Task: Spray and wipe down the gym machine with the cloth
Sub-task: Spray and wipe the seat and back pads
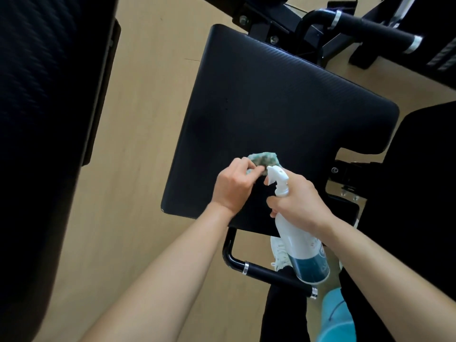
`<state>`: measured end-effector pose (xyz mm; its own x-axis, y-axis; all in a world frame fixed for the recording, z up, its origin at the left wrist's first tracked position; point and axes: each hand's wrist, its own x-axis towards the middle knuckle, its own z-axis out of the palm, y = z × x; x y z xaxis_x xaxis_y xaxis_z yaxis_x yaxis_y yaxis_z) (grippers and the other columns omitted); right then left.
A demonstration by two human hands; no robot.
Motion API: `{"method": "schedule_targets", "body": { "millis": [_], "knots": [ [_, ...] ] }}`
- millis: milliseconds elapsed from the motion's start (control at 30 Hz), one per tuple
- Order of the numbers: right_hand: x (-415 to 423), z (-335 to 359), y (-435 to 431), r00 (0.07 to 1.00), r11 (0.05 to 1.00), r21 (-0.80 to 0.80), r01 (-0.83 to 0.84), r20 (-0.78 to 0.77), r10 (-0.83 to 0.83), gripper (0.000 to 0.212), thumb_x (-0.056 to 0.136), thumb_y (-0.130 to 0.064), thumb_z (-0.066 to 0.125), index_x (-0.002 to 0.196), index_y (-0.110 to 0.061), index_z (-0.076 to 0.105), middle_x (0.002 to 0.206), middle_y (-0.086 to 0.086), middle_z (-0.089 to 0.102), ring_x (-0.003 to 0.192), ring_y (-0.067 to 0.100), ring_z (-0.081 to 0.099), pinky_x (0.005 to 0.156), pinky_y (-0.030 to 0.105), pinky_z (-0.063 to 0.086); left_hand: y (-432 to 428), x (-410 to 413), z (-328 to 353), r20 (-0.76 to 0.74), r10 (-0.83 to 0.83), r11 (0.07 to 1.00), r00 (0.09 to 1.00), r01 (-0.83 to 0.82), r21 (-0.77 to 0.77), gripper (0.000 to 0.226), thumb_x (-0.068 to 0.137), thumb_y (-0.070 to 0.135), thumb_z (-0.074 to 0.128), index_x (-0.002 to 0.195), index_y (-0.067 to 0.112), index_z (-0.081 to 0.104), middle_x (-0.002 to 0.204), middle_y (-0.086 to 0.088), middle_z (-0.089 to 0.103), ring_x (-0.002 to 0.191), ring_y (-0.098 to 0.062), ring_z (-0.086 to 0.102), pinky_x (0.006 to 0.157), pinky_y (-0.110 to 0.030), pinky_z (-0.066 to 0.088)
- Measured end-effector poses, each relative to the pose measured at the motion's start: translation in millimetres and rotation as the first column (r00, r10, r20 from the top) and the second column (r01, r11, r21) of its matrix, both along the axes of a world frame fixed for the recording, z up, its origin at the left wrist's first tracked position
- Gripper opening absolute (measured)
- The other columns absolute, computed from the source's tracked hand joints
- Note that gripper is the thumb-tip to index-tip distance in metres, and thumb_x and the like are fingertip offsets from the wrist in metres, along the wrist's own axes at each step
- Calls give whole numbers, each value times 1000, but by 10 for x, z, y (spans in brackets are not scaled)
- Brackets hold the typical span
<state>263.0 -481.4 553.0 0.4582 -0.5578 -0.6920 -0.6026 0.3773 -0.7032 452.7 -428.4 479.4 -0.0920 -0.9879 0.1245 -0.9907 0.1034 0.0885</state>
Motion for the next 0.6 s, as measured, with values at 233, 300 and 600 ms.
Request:
{"method": "schedule_targets", "body": {
  "millis": [233,300,600],
  "knots": [
    [-2,45,-23,999,998,48,31,7,-31,30,83,-13,65,98,-37,56,73,3,72,67,18,75,77,49,64,-713,700,216,45,322,936,946,-311,-163,14,85,1,77,93,12,78,78,-7,60,63,-27,56,45,-30,41],
    [-45,47,-9,999,998,54,46,0,-46,30,84,-13,66,98,-38,56,74,3,72,68,17,75,76,48,64,-1027,751,238,-77,536,808,841,-537,-242,10,84,2,76,91,9,78,78,-9,60,62,-23,51,50,-30,38],
    [-232,63,-7,997,994,83,66,-43,-62,34,83,-12,64,97,-42,55,71,4,73,71,19,75,74,49,64,-1235,-19,43,-182,404,886,897,-433,-167,5,83,3,74,84,7,73,77,-1,55,66,-23,52,51,-34,35]
  ]
}}
